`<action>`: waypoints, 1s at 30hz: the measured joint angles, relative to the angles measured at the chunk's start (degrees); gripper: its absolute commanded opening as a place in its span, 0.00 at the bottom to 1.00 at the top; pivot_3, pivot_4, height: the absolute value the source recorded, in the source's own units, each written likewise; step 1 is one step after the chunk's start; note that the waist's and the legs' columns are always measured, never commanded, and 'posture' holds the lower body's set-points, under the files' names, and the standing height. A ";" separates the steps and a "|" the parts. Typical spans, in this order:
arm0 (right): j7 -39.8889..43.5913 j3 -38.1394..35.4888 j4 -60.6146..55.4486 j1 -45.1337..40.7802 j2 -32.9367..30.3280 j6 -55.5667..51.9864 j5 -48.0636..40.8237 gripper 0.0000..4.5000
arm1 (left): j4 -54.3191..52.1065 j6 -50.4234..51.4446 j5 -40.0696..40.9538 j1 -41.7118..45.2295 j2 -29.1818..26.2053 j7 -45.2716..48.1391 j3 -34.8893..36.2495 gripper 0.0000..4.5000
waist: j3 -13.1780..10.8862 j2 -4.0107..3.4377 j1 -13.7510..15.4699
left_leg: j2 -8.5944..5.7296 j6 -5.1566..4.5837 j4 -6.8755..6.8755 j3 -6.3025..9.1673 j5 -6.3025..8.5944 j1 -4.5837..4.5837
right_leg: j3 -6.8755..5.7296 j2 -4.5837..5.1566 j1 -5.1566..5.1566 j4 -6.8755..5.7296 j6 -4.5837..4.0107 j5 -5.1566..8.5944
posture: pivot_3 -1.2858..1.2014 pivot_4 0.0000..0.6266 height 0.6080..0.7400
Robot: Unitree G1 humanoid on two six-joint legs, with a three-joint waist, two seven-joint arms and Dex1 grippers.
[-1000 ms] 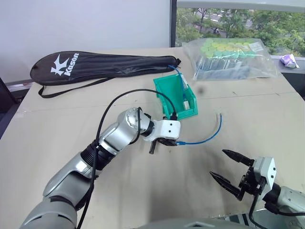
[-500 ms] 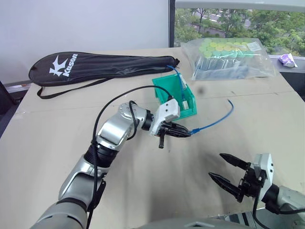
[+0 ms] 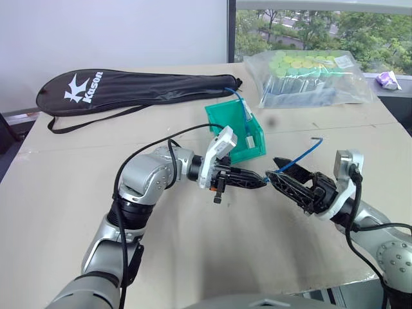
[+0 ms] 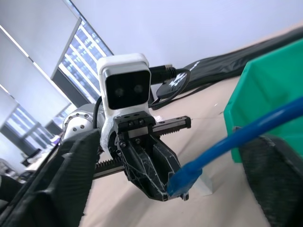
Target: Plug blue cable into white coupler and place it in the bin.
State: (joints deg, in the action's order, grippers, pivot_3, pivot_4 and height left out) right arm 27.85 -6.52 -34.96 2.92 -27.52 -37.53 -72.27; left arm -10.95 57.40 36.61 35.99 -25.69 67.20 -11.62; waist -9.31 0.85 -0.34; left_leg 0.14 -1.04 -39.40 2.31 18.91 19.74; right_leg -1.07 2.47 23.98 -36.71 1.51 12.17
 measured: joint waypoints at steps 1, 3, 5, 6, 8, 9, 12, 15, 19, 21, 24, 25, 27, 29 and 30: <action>0.00 0.00 0.00 -0.17 -0.19 -0.44 -0.55 0.61 | -0.12 0.13 0.64 -0.19 0.05 -0.45 0.03 0.00 | 0.00 0.00 -0.02 | 0.00 -0.02 0.00 -0.01 0.01 0.00 | 0.04 0.00 0.00 0.01 0.01 0.00 | 0.52 0.24 1.00; 0.00 -0.02 0.04 -0.25 -0.91 -1.38 -1.24 0.39 | -0.28 0.14 1.56 -0.38 0.26 -1.47 0.04 0.00 | 0.00 0.00 -0.02 | -0.01 -0.03 0.00 -0.03 0.02 0.00 | 0.06 0.01 0.00 0.01 0.02 0.01 | 0.52 0.24 1.00; -0.01 -0.31 0.14 -0.24 -1.57 -1.84 -1.25 0.16 | -0.93 0.20 2.48 -0.55 0.32 -1.68 0.03 0.00 | 0.00 0.00 -0.03 | -0.02 -0.03 0.00 -0.07 0.02 -0.02 | 0.10 0.01 0.00 -0.01 0.02 0.01 | 0.52 0.24 1.00; -0.01 -0.48 0.19 -0.24 -1.68 -1.97 -1.25 0.06 | -1.14 0.22 3.07 -0.55 0.33 -1.78 0.03 0.00 | 0.00 0.00 -0.05 | -0.02 -0.03 0.00 -0.08 0.02 -0.03 | 0.11 0.00 0.00 -0.01 0.02 0.01 | 0.52 0.24 1.00; 0.04 -0.75 0.29 -0.23 -1.71 -2.14 -1.76 0.01 | -1.58 0.33 3.72 -0.58 0.31 -2.48 0.03 0.00 | 0.00 0.00 -0.11 | -0.02 -0.03 0.00 -0.10 0.02 -0.06 | 0.14 -0.02 0.00 -0.03 0.02 0.01 | 0.52 0.24 1.00; 0.04 -0.80 0.30 -0.23 -1.71 -2.18 -1.80 0.01 | -1.60 0.39 3.95 -0.58 0.31 -2.64 0.03 0.00 | 0.00 0.00 -0.14 | -0.02 -0.03 0.00 -0.10 0.01 -0.06 | 0.14 -0.03 0.00 -0.03 0.02 0.01 | 0.52 0.24 1.00; 0.07 -0.87 0.35 -0.23 -1.80 -2.30 -1.82 0.01 | -1.60 1.02 4.90 -0.59 0.31 -3.53 0.07 0.00 | 0.00 0.00 -0.19 | -0.02 -0.03 0.00 -0.13 0.01 -0.07 | 0.18 -0.05 0.00 -0.04 0.02 0.01 | 0.52 0.24 1.00; 0.12 -0.89 0.41 -0.24 -1.79 -2.30 -2.06 0.01 | -1.58 0.96 5.41 -0.61 0.35 -3.93 0.11 0.00 | 0.00 0.00 -0.20 | -0.02 -0.03 0.00 -0.15 0.02 -0.07 | 0.20 -0.05 0.00 -0.03 0.03 0.01 | 0.52 0.24 1.00; 0.42 -0.31 0.46 -0.78 -1.75 -2.77 -2.74 0.00 | -1.47 -1.05 6.31 -1.49 0.54 -3.67 1.26 0.38 | 0.00 0.00 -0.22 | 0.00 -0.03 0.00 -0.14 0.02 -0.06 | 0.20 -0.05 0.01 -0.01 0.02 0.01 | 0.52 0.24 1.00; 0.46 0.15 0.51 -0.98 -1.61 -3.10 -2.64 0.00 | -2.38 -2.16 6.23 -2.60 0.06 -4.46 2.20 0.61 | 0.00 0.00 -0.24 | 0.00 -0.03 0.01 -0.16 0.02 -0.06 | 0.22 -0.05 0.03 -0.02 0.02 0.01 | 0.52 0.24 1.00; 0.18 -0.29 1.57 -2.57 -0.23 -1.38 -0.45 0.00 | -6.34 -3.20 6.12 -7.38 -2.06 -7.49 4.07 0.71 | 0.00 0.00 -0.53 | 0.04 -0.03 0.03 -0.22 0.02 -0.08 | 0.30 -0.07 0.06 -0.02 0.02 0.01 | 0.52 0.24 1.00; 0.06 -0.78 2.18 -3.01 0.28 -0.38 0.38 0.00 | -8.06 -3.20 6.28 -9.32 -3.33 -8.17 5.19 0.71 | -0.01 0.00 -0.62 | 0.09 -0.03 0.04 -0.24 0.02 -0.08 | 0.32 -0.08 0.09 -0.04 0.02 0.01 | 0.52 0.24 1.00; 0.27 -1.68 3.13 -3.73 0.38 1.49 3.07 0.00 | -11.83 -3.08 7.13 -13.45 -6.23 -9.60 8.48 0.71 | -0.01 -0.01 -0.44 | 0.13 -0.03 0.05 -0.20 0.02 -0.05 | 0.29 -0.09 0.11 -0.03 0.02 0.01 | 0.52 0.24 1.00; 1.36 -1.80 4.13 -4.25 0.28 3.50 7.04 0.00 | -16.54 -3.56 8.03 -18.40 -7.18 -12.35 13.04 0.71 | 0.00 -0.03 -0.36 | 0.18 -0.02 0.07 -0.23 0.02 -0.06 | 0.31 -0.07 0.13 -0.01 0.02 0.02 | 0.52 0.24 1.00; 2.24 -1.68 5.05 -4.51 0.27 4.93 9.60 0.00 | -18.89 -5.34 7.26 -21.96 -6.16 -15.26 15.21 0.71 | 0.01 -0.04 -0.30 | 0.18 -0.02 0.09 -0.27 0.02 -0.07 | 0.35 -0.02 0.13 0.01 0.03 0.02 | 0.52 0.24 1.00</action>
State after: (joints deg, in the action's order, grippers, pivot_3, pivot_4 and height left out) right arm 30.09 -8.20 -29.91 -1.59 -27.24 -32.61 -62.66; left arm -29.85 52.07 43.87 14.03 -31.84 51.94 3.59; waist -9.31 0.81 -0.64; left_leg 0.32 -1.06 -39.30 2.04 18.93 19.67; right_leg -0.72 2.45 24.11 -36.71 1.55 12.19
